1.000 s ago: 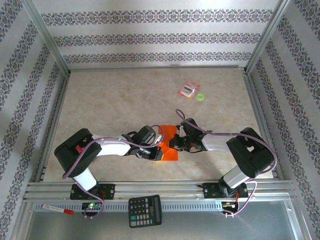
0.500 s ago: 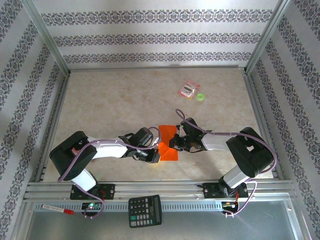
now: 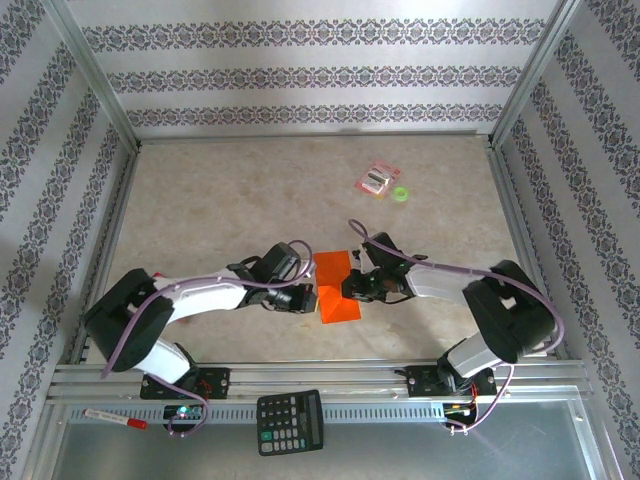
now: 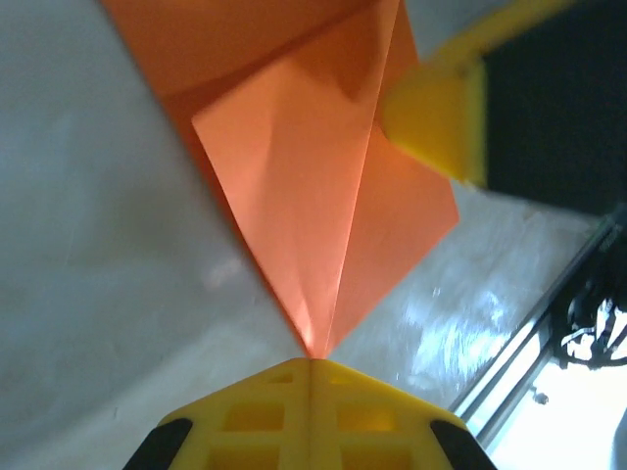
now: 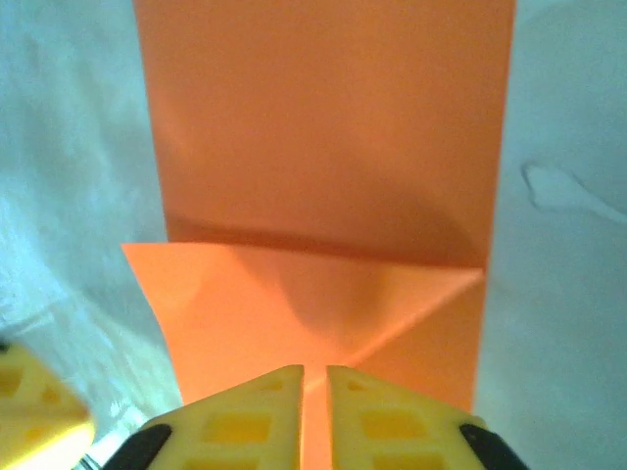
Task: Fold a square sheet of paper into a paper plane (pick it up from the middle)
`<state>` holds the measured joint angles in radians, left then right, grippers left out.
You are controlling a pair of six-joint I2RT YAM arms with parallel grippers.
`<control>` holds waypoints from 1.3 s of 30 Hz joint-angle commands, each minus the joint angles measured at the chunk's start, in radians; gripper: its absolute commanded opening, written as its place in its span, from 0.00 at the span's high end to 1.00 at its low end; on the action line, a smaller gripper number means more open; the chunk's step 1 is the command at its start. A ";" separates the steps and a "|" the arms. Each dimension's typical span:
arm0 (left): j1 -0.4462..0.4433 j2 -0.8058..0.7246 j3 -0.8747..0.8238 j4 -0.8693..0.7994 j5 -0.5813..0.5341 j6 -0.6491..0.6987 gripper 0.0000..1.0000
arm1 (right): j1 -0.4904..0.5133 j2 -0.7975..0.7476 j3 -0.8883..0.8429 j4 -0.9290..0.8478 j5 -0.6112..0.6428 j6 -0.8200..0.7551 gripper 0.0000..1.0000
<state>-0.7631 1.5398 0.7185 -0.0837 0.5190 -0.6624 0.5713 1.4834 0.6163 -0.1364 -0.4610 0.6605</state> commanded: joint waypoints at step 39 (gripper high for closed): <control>0.081 0.269 0.080 0.114 0.049 0.063 1.00 | 0.188 -0.240 -0.183 0.017 0.241 0.317 0.66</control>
<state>-0.6914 1.7798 0.8230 0.0544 0.5732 -0.6243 0.7506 1.2430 0.4545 -0.1879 -0.2142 0.9714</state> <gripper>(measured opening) 0.049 0.335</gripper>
